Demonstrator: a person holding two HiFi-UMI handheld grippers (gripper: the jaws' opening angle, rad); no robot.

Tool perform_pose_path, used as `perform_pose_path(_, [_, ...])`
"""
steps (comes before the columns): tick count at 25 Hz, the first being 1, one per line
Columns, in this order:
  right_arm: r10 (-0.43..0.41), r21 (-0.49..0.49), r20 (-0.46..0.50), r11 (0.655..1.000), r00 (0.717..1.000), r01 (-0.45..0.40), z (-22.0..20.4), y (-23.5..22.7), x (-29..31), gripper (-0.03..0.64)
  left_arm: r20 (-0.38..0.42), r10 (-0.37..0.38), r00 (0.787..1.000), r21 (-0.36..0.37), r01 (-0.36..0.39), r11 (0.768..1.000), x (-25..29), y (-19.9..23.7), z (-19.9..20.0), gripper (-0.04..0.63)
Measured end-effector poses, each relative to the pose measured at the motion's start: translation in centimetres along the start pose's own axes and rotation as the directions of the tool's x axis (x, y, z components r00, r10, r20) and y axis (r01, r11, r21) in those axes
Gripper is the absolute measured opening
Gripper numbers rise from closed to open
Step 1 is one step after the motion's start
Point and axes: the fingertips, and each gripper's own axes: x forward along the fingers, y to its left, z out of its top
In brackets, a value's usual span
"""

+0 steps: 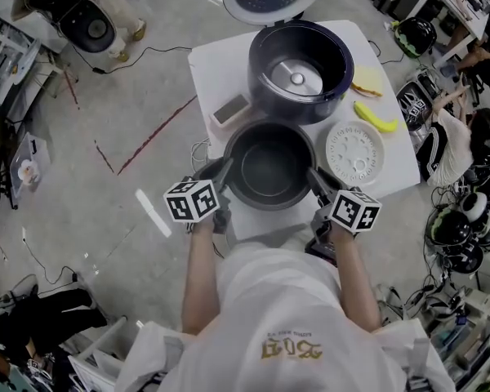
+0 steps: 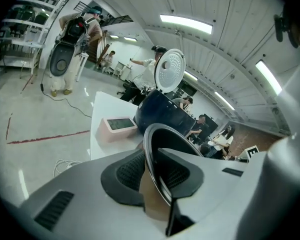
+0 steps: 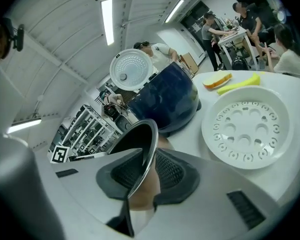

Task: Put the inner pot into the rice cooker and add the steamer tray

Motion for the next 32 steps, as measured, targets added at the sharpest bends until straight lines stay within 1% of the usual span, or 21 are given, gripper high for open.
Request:
perform_pose_path(2, [0.005,0.013,-0.002,1.0,1.0,-0.005,0.0,-0.2,0.1,0.084,0.002,0.001,1.0,-0.01,-0.001,1.0,0.1,0.0,0.0,0.092])
perform_pose_path(8, [0.012,0.041,-0.009,0.999,1.0,-0.012,0.1,-0.1,0.4,0.077,0.007,-0.001,1.0,-0.049,0.002,0.999,0.3,0.3,0.2,0.089])
perform_pose_path(20, [0.019,0.107,0.001,0.994,1.0,-0.019,0.5,-0.1,0.2,0.061,0.02,0.001,1.0,-0.092,0.0,0.996,0.0,0.2,0.4,0.081])
perform_pose_path(25, [0.025,0.115,0.007,0.993,1.0,-0.025,0.9,0.4,0.0,0.057,0.021,0.008,1.0,-0.1,-0.006,0.995,-0.4,0.1,0.3,0.078])
perform_pose_path(32, [0.038,0.116,0.021,0.992,0.999,-0.04,0.4,1.1,-0.3,0.049,0.032,0.006,0.999,-0.102,-0.003,0.995,-1.4,0.4,-0.1,0.077])
